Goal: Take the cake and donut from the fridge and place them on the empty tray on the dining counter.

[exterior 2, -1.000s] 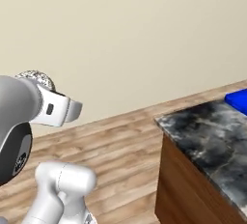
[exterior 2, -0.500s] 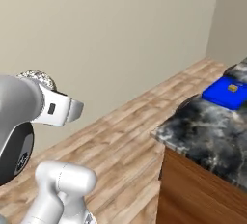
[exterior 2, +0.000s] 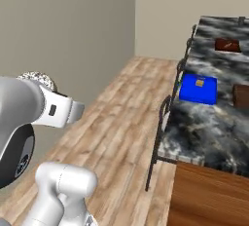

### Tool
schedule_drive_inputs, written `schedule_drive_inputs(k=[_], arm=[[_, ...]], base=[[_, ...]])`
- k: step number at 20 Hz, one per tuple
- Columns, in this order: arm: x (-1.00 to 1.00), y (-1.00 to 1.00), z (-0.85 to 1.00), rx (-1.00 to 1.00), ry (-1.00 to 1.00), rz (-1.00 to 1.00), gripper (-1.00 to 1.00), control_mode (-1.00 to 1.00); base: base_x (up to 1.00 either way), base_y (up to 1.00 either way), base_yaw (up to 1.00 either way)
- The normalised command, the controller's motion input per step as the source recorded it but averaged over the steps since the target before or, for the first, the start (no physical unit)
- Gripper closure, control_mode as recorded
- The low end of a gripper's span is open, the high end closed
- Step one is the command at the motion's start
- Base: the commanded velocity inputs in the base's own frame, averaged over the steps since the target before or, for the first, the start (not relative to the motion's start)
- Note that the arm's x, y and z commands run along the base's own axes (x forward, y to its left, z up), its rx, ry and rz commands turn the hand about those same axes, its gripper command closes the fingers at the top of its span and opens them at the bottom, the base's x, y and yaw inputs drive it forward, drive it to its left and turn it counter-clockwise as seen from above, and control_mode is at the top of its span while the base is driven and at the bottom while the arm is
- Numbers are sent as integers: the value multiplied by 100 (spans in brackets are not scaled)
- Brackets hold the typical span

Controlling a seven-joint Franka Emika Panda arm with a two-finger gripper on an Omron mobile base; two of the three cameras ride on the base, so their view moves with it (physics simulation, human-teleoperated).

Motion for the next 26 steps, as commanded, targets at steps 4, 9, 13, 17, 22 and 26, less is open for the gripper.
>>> schedule_drive_inputs(k=[4,9,13,17,22,26], arm=[[0,0,0,0,0,0,100,100],[0,0,0,0,0,0,100,100],[0,0,0,0,0,0,100,100],[0,0,0,0,0,0,100,100],[0,0,0,0,0,0,100,100],[0,0,0,0,0,0,100,100]], base=[[100,86,-70],[100,86,-69],[100,63,-62],[72,24,-72],[70,68,-71],[77,97,-62]])
